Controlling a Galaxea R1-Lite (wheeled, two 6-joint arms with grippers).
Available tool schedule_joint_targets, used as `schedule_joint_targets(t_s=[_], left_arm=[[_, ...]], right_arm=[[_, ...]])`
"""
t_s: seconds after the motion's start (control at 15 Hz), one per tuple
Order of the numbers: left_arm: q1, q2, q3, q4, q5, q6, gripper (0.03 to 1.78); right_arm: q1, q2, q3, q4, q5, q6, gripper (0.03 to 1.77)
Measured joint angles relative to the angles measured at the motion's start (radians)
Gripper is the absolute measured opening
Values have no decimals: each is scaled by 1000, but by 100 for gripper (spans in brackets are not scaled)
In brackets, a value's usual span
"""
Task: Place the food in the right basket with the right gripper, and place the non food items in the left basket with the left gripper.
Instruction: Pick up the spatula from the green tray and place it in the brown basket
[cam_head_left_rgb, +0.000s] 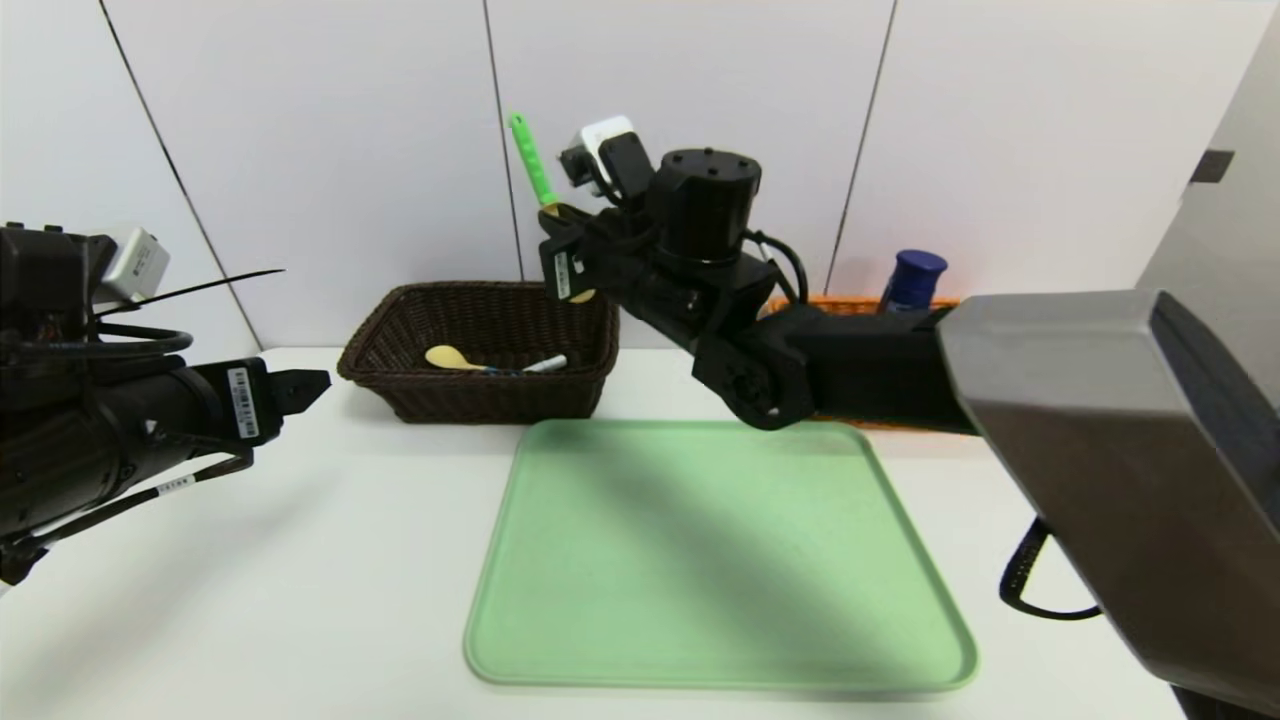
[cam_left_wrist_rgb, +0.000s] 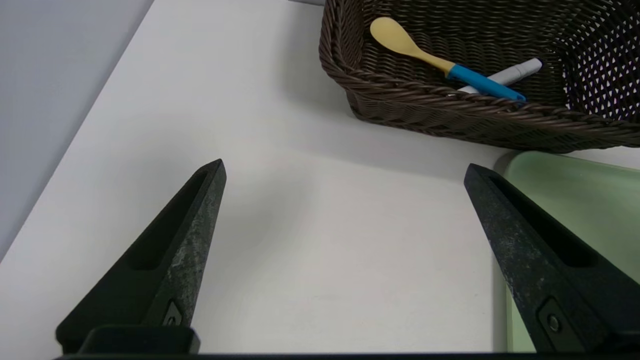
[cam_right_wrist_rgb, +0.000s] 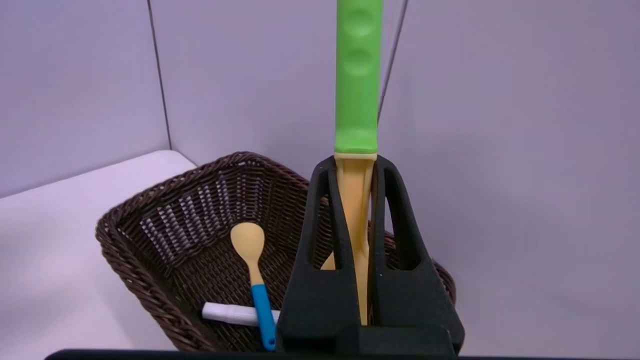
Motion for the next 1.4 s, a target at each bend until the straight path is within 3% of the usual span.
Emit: schedule_joint_targets(t_s=[0.2,0.73,1.07,1.4], left_arm=[[0,-1,5,0,-1,-1,169],[0,-1,6,0,-15,-11,169],[2,-1,4,0,-16,-14,169],[3,1,0,-53,-12,-16,169]], right_arm=[[-1,75,-14,-78,-28,-27,11],[-1,151,-16,-67,-32,-35,11],[-3,158,-16,-64,-31,-38,85],[-17,133,-16,-83,-48,-69,126]])
